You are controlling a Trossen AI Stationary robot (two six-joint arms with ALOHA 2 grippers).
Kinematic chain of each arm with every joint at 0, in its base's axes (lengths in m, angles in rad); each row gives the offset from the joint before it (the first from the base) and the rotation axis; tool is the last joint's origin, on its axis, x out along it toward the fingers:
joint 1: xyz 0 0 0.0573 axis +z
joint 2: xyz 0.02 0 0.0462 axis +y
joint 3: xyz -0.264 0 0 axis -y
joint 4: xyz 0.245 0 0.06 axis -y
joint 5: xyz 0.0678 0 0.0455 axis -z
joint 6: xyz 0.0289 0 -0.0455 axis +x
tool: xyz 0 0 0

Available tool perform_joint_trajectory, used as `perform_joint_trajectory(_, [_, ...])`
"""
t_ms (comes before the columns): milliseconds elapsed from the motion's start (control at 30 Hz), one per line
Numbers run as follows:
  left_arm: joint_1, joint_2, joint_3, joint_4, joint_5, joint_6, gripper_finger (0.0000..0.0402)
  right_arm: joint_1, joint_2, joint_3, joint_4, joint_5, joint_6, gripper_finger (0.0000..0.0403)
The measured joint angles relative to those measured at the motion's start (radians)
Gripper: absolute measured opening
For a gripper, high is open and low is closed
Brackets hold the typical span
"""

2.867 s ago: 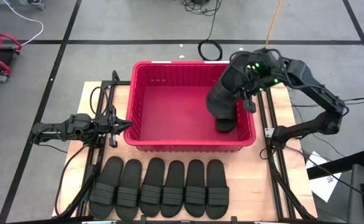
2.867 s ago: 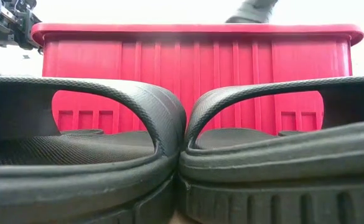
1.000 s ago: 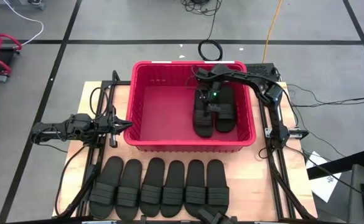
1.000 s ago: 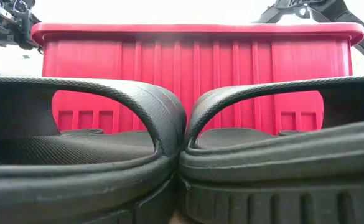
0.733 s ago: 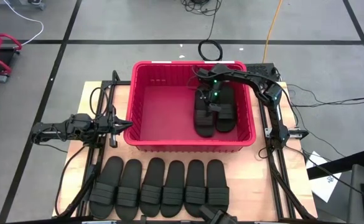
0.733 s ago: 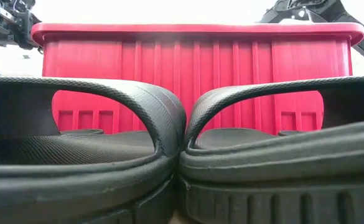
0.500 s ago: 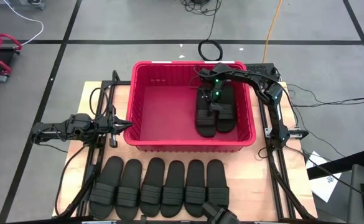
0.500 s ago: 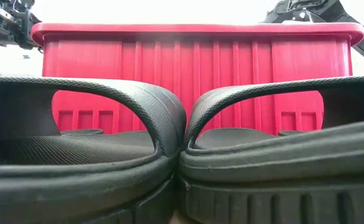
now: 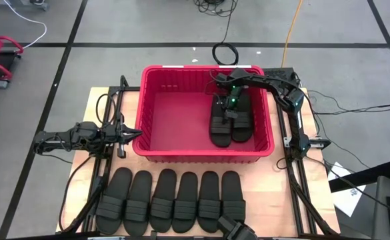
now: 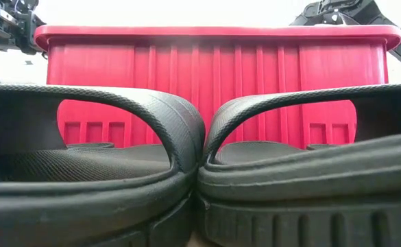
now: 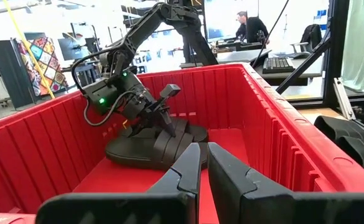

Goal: Pick and place slides into bin
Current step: Put the black slipper into the bin

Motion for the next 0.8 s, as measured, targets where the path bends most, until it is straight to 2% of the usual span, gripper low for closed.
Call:
perform_joint_trajectory(100, [0.0, 0.0, 0.0, 0.0, 0.0, 0.0, 0.0031, 0.002, 0.0, 0.0, 0.009, 0.051, 0.0, 0.0032])
perform_joint_trajectory(467, [0.0, 0.0, 0.0, 0.0, 0.0, 0.0, 0.0031, 0.008, 0.0, 0.004, 0.012, 0.118, 0.028, 0.0153])
perform_joint_trajectory(633, [0.0, 0.0, 0.0, 0.0, 0.0, 0.003, 0.0031, 0.01, 0.002, 0.049, 0.002, 0.147, 0.078, 0.017])
perform_joint_trajectory(800, [0.0, 0.0, 0.0, 0.0, 0.0, 0.003, 0.0031, 0.015, -0.05, 0.085, 0.032, 0.239, 0.079, 0.0171])
